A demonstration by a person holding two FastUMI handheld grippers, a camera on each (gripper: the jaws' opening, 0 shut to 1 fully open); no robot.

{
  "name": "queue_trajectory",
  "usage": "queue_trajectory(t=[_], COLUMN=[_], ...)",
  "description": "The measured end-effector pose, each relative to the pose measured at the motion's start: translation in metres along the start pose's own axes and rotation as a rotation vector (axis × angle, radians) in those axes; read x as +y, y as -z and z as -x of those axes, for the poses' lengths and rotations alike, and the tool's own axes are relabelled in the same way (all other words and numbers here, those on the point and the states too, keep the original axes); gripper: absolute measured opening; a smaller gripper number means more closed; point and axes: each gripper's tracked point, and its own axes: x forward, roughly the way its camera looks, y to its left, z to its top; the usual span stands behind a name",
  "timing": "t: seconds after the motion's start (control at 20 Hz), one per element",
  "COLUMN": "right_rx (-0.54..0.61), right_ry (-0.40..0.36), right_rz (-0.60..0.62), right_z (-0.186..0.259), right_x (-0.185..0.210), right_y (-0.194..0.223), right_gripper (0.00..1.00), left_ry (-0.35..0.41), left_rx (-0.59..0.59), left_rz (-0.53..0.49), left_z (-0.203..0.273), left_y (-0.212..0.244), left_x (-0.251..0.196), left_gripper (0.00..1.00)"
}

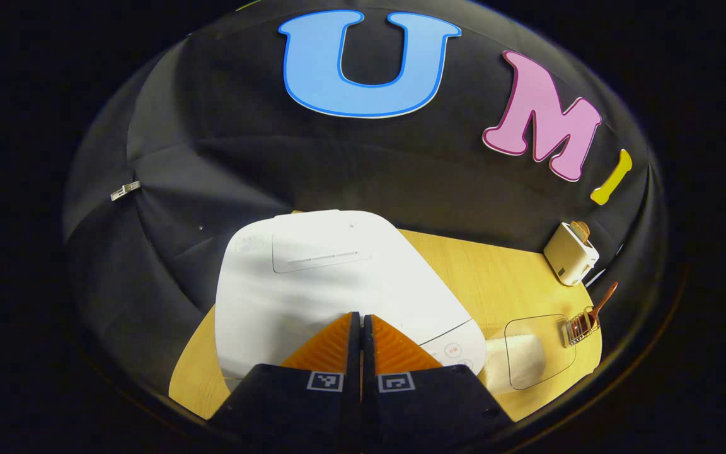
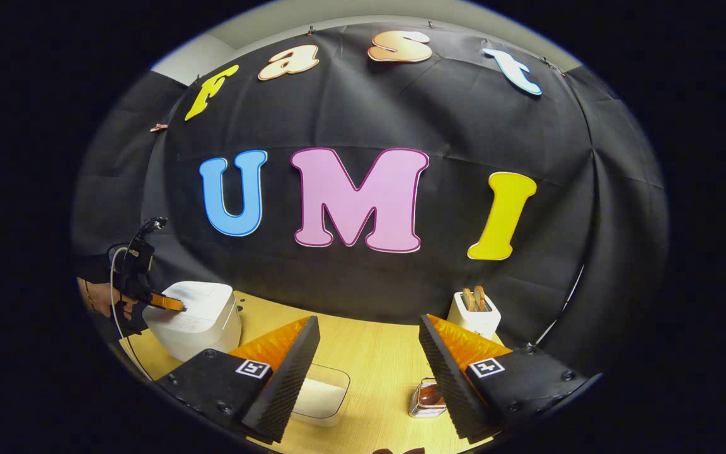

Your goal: Close the left gripper, press the button to open the rice cooker; take a wooden spoon from the chopstick holder with the right hand, scoop a spoonful of rice and pour it into the rice cooker, then put the wooden spoon back into the chopstick holder.

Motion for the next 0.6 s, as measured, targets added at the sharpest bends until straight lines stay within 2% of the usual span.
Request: queue_trajectory(t=[0.1,0.35,0.6], right_rx=[-0.002,-0.006,-0.012], right_ry=[0.003,0.017,0.019], right_rz=[0.005,0.004,-0.008], right_z=[0.001,0.006,0.007], right_x=[-0.001,-0.008,-0.008], right_y=[-0.001,-0.003,-0.005], right_gripper=[0.98,0.98,0.98], left_ry=[-0.014,-0.043,-0.052], left_rx=[-0.018,-0.170,-0.272], left_rz=[-0.018,-0.073,-0.059], left_z=[0.005,0.029,0.039], left_y=[-0.005,-0.057,-0.109], left_x=[0.000,0.001,0.011], left_gripper=[0.06,0.06,0.06])
